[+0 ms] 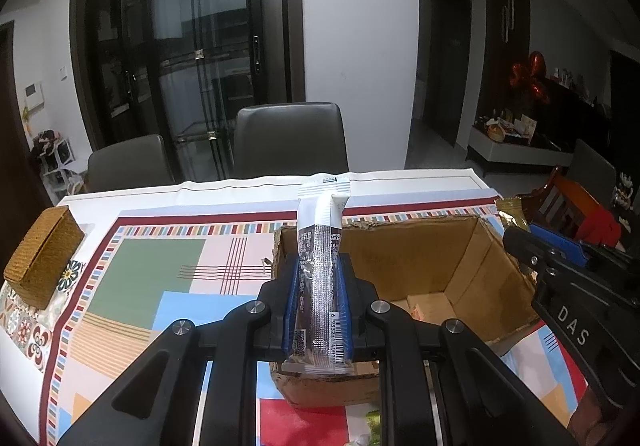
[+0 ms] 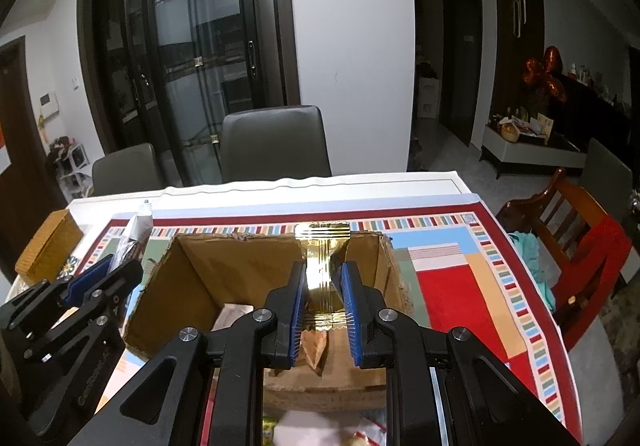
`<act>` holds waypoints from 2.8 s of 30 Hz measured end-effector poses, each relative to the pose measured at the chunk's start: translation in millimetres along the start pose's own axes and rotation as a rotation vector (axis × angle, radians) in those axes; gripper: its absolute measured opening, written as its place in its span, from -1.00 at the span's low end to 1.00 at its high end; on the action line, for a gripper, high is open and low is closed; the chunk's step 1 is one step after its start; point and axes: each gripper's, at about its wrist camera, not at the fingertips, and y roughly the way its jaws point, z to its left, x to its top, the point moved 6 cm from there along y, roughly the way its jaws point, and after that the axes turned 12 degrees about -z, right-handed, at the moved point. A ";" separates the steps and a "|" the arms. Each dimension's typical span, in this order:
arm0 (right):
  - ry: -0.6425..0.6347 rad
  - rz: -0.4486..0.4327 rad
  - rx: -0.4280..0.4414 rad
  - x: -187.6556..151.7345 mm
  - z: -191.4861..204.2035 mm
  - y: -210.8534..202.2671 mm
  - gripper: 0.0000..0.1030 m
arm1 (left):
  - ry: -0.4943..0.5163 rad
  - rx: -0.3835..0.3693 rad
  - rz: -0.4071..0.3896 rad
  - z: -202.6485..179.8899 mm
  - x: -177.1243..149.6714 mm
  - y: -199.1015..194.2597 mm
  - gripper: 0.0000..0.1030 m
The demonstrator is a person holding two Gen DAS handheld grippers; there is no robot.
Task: Organize snacks
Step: 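Open both tools to drop the snacks into the box, then withdraw both open tools from the box back toward the remaining snacks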
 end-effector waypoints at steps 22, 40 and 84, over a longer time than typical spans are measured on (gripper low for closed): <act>-0.032 -0.033 -0.043 6.8 -2.6 -7.8 0.26 | -0.007 0.049 -0.034 10.8 6.7 -14.7 0.25; -0.033 -0.077 -0.040 11.8 -0.9 -38.3 0.26 | -0.011 0.055 -0.065 18.4 8.0 -43.5 0.39; -0.043 -0.055 -0.029 -36.5 17.4 -84.7 0.53 | 0.019 0.105 -0.064 44.4 -45.1 -96.6 0.95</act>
